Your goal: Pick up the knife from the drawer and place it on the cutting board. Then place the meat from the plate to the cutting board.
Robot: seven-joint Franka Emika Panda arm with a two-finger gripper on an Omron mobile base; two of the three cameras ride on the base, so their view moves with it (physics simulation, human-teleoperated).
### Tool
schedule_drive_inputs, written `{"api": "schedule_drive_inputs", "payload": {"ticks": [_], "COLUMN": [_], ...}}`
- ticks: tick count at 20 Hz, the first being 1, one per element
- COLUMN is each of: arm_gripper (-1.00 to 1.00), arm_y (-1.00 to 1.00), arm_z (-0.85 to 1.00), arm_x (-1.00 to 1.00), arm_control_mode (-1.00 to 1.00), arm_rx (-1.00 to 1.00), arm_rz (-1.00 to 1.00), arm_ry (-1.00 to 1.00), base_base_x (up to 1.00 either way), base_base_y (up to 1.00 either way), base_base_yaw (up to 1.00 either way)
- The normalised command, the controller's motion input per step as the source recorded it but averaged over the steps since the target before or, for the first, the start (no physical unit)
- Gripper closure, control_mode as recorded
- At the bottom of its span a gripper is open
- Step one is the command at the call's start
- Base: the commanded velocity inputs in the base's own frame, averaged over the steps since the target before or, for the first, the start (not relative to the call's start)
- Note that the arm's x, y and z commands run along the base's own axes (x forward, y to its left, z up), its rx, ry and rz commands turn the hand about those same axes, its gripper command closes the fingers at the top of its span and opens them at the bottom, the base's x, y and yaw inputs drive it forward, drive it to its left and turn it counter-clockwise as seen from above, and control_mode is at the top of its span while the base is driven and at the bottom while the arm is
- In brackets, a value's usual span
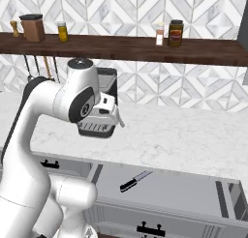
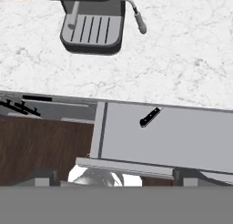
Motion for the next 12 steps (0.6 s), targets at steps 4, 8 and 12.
{"api": "schedule_drive_inputs", "payload": {"ticks": [4,8,12], "arm_gripper": [-1.00,-1.00,-1.00], "arm_y": [-0.04,0.00,0.00], "arm_z": [-0.01,0.00,0.00], "arm_x": [0.01,0.00,0.00], "arm_control_mode": [1.00,1.00,1.00], "arm_rx": [0.00,0.00,0.00], "arm_rz": [-0.03,0.00,0.00], "arm_ry": [0.00,0.00,0.00], "base_base_x": [0.01,-0.19,-0.62], "base_base_y": [0.00,0.00,0.00], "base_base_yaw": [-0.03,-0.14,-0.31]}}
